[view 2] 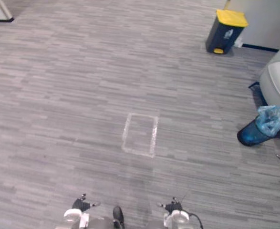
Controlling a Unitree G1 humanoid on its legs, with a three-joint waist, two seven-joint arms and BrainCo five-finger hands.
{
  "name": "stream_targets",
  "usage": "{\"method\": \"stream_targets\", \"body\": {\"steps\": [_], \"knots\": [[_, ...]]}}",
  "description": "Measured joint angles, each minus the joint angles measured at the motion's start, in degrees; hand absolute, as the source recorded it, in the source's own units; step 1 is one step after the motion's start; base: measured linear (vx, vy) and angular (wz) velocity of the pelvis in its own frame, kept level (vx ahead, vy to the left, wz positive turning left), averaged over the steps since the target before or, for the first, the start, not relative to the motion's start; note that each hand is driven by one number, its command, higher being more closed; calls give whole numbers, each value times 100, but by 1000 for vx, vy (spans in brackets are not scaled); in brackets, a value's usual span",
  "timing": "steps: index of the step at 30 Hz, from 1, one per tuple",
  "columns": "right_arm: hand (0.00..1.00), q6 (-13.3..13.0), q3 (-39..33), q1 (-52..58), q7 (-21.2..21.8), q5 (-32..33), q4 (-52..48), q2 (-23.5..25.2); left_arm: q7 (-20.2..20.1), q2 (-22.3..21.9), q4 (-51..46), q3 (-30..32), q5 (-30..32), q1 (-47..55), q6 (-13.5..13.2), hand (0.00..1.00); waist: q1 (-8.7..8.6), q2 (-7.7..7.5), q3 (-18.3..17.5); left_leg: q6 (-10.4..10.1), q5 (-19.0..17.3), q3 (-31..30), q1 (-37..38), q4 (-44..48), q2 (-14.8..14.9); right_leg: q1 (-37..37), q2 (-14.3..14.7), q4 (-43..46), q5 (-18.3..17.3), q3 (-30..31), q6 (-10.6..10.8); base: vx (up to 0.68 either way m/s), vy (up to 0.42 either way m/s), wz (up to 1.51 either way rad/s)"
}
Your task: Organize the slippers on the shoe rack
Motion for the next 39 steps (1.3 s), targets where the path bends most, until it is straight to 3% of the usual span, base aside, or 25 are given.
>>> {"method": "stream_targets", "body": {"steps": [2, 3, 4, 5, 6, 8, 10, 12, 13, 15, 17, 19, 20, 21, 22, 24, 26, 27, 28, 32, 34, 35, 36, 38, 39], "knots": [[0, -6, 4, 4, 1, 10, 0, -57, -1, 42, -17, -41, 4, -103, -19, 0, -82, -22, 14, -31, -306, -60, 343, -85, 27, -309, 192, -1148, 455, -184, 4, 418, -66, 6], [0, -24, -3, -17, -2, 12, -4, -75, -8, 76, -13, -45, 19, -149, -26, 0, -142, -106, 37, -268, -570, -125, 641, -258, -42, -470, 197, -1873, 1257, -298, -96, 515, -90, 33], [0, -46, -36, -26, -1, 9, -2, -117, -10, 33, 50, -74, 36, -203, -20, 0, -276, -62, 49, -430, -675, -289, 915, -457, -17, -508, 253, -1711, 1601, -422, -420, 520, -95, 24], [0, -37, -68, -25, -5, 8, 12, -117, -29, 7, 89, -134, 68, -201, -30, 0, -239, -26, -3, -441, -605, -300, 923, -460, 22, -517, 257, -1519, 1486, -407, -397, 522, -101, 13], [0, -42, -239, -10, -7, 8, 10, -121, -110, -24, 153, -185, 126, -219, -30, 0, -222, -101, -41, -493, -462, -447, 950, -324, -56, -695, 172, -903, 1089, -384, -498, 497, -150, -2], [0, -26, -429, 105, -10, 13, 7, -96, -134, -162, 149, -210, 207, -162, -30, 0, -272, -108, -102, -571, -490, -624, 786, 584, -46, -564, 66, -535, 578, -379, -596, 578, -238, 8], [0, 15, -354, 249, -16, 14, -178, -107, -140, -424, -68, 21, 235, -63, -30, 0, -270, 110, -140, -1153, -449, -820, -409, 3507, 596, 68, 226, -1013, 459, -446, -625, 489, -134, 7], [0, 17, -77, 323, -16, 17, -256, -25, -147, -483, -275, 151, 230, 29, -27, 0, -124, 68, -126, -1130, -462, -809, -1121, 5229, 979, 594, 396, -1258, 293, -276, -837, 465, -43, -44], [0, 23, 6, 326, -16, 16, -239, -11, -147, -475, -303, 139, 230, 110, -27, 0, 11, -17, -133, -1092, -485, -712, -1369, 5489, 1082, 828, 399, -1350, 163, -83, -950, 392, 32, -82], [0, 65, -27, 277, -23, 19, -184, 74, -146, -431, -419, 234, 216, 129, -35, 0, 98, -91, -144, -818, -703, -457, -1741, 4919, 1126, 1296, 306, -1648, 130, 260, -929, 405, 115, -89], [0, 59, -139, 240, -30, 23, -182, 123, -119, -385, -365, 281, 185, 138, -32, 0, 114, -159, -128, -767, -735, -262, -1870, 3535, 927, 1617, 66, -1847, 72, 611, -803, 427, 197, -93], [0, 63, -300, 230, -67, 25, -178, 68, -111, -406, -337, 225, 116, 137, -28, 0, 104, -115, -158, -900, -451, -762, -1911, 1624, 432, 1818, -197, -2087, 11, 1012, -687, 419, 265, -101], [0, 61, -284, 239, -78, 23, -160, -31, -107, -441, -310, 174, 102, 169, -32, 0, 135, 31, -221, -1105, 46, -1346, -1892, 293, 282, 1898, -265, -2301, 29, 1326, -655, 501, 400, -135], [0, 64, -226, 255, -82, 18, -86, -104, -102, -468, -210, 182, 101, 184, -29, 0, 239, 141, -295, -1219, 867, -1501, -1843, 25, 302, 1905, -283, -2405, 50, 1575, -487, 525, 429, -140], [0, 63, -216, 242, -83, 16, -28, -126, -99, -470, -179, 184, 102, 164, -26, 0, 274, 137, -308, -962, 1018, -1410, -1793, 37, 250, 1909, -340, -2432, 108, 1687, -305, 589, 492, -123], [0, 89, -231, 284, -59, 8, 37, 88, -109, -239, -61, 144, 110, 110, -5, 0, 222, -151, -300, -581, 756, -807, -1573, 194, 122, 1831, -651, -2321, 451, 1629, 237, 513, 397, -93], [0, 93, -244, 315, -61, 7, 20, 122, -114, -168, -15, 62, 119, 123, 23, 0, 228, -185, -317, -440, 664, -497, -1429, 224, 131, 1623, -681, -2099, 664, 1643, 397, 262, 196, -88], [0, 90, -248, 238, -61, 5, 15, 142, -113, -129, -14, 62, 123, 141, 57, 0, 233, -149, -297, -305, 575, -184, -1242, 220, 196, 1447, -655, -1823, 876, 1623, 620, 275, 197, -138], [0, 79, -250, 174, -59, 0, 14, 156, -109, -110, -7, 66, 121, 143, 87, 0, 241, -89, -262, -207, 507, 114, -1017, 197, 269, 1289, -622, -1543, 909, 1561, 683, 312, 180, -160], [0, 64, -238, 97, -49, 1, -24, 99, -108, -114, 2, 61, 117, 33, 104, 0, 169, 292, -246, -245, 438, 467, -375, -158, 512, 651, -182, -1806, 526, 843, 418, 209, 22, -133], [0, 65, -249, 74, -36, 6, -35, 71, -109, -74, -1, 62, 115, -180, 89, 0, 37, 212, -233, -382, 345, 580, -353, -167, 461, 461, -30, -2748, 950, 675, 294, 137, -59, -51], [0, 66, -265, 95, -35, 6, -13, 78, -110, -45, 1, 61, 115, -272, 88, 0, 2, 103, -226, -500, 248, 617, -298, -171, 380, 455, -23, -3168, 1490, 580, 322, 171, -133, -39], [0, 72, -304, 98, -28, 6, 12, 26, -109, -92, 24, 80, 111, -352, 87, 0, -40, 193, -197, -705, 60, 667, -148, -230, 432, 495, 105, -3243, 1876, 459, 2, 208, -135, -57], [0, 77, -342, 85, -36, 7, 29, -87, -123, -241, 41, 70, 111, -354, 79, 0, -43, 299, -180, -734, 54, 763, 134, -440, 478, 489, 301, -3014, 1786, 401, -98, 182, -111, -62], [0, 76, -458, 98, -38, 9, 25, -92, -128, -293, 116, 20, 111, -354, 76, 0, -64, 302, -172, -770, 76, 742, 367, -549, 496, 511, 402, -2690, 1513, 459, -332, 120, -108, -32]]}}
